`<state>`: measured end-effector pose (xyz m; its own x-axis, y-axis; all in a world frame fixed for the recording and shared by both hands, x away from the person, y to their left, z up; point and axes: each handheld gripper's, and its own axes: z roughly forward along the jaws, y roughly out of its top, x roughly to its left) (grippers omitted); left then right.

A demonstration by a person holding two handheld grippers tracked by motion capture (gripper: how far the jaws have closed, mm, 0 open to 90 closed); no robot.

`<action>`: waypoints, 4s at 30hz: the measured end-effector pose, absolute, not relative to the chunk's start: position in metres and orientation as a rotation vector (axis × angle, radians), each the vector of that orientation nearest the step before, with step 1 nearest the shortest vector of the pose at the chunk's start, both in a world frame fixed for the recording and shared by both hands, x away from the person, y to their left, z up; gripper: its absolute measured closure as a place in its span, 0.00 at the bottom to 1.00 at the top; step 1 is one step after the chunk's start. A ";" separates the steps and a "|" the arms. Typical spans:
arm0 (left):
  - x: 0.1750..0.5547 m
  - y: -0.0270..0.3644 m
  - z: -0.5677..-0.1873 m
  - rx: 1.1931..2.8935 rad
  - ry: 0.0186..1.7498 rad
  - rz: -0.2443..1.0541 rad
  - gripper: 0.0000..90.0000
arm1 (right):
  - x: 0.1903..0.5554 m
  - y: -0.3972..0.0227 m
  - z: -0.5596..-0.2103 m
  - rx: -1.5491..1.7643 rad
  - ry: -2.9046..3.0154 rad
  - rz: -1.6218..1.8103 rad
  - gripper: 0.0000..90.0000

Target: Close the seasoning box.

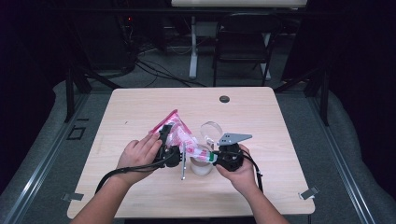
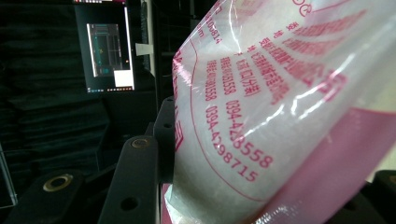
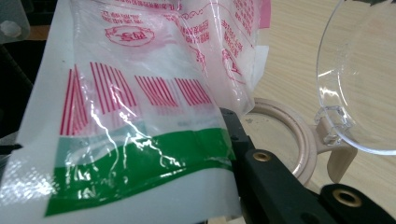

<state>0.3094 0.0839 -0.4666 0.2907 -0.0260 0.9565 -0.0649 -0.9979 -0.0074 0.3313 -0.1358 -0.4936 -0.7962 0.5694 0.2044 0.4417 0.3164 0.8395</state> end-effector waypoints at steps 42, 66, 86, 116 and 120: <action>0.305 0.080 -0.467 2.493 -0.150 1.905 0.71 | 0.339 -0.131 -0.502 1.019 2.445 1.472 1.00; 0.305 0.074 -0.462 2.479 -0.182 1.920 0.71 | 0.339 -0.134 -0.502 1.029 2.433 1.469 1.00; 0.305 0.070 -0.457 2.459 -0.221 1.954 0.71 | 0.339 -0.135 -0.501 1.030 2.429 1.470 1.00; 0.303 0.067 -0.455 2.449 -0.248 1.964 0.71 | 0.340 -0.137 -0.501 1.040 2.412 1.474 1.00; 0.302 0.067 -0.454 2.431 -0.256 1.987 0.71 | 0.340 -0.136 -0.501 1.039 2.409 1.473 1.00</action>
<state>0.3016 0.0666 -0.4539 0.1910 -0.1309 0.9728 -0.1205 -0.9867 -0.1091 0.3397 -0.1360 -0.5012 -0.7536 0.6155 0.2307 0.4857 0.2849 0.8264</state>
